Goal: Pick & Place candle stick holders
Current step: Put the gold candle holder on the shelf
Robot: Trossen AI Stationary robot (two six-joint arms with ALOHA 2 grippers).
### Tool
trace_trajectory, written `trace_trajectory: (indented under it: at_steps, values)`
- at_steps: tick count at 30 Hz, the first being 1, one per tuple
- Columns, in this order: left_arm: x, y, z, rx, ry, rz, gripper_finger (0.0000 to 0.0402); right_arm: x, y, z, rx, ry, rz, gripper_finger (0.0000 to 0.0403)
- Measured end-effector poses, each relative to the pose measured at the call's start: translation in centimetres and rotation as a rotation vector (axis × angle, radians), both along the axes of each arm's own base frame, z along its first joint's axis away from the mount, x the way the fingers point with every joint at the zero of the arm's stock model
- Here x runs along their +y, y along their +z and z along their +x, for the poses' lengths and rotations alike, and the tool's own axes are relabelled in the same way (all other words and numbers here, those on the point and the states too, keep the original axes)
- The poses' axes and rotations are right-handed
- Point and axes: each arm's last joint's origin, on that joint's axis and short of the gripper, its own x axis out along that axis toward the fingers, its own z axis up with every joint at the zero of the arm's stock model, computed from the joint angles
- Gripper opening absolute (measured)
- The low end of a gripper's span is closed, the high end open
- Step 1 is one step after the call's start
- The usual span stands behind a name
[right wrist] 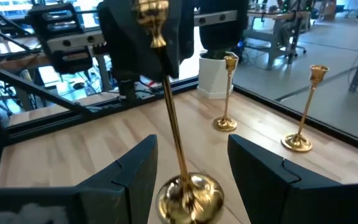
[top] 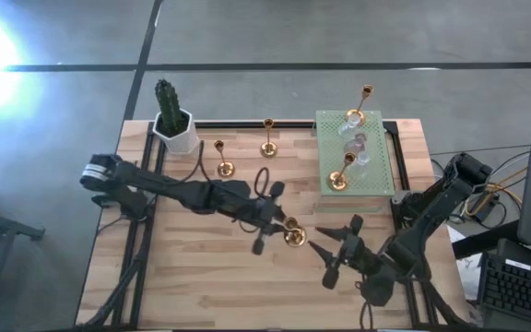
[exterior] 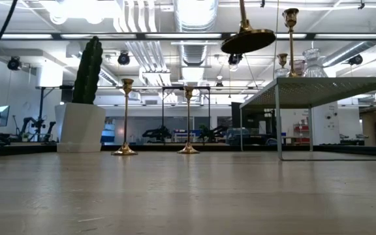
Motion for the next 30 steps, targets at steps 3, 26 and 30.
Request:
trace_trajectory:
  at_steps: [3,26,30]
  values:
    - [-0.2,0.5,1.1,0.0,-0.013,0.013,0.0024,-0.2,0.1,0.3,0.001,-0.002,-0.007,0.0187]
    - [-0.4,1.7,3.0,-0.037,-0.09,0.014,0.0024,-1.0,1.2,2.1,-0.007,0.027,-0.004,0.0121]
    - [-0.5,1.5,3.1,-0.033,-0.096,0.011,0.0024,-1.5,1.3,2.7,-0.003,0.053,0.016,0.0061]
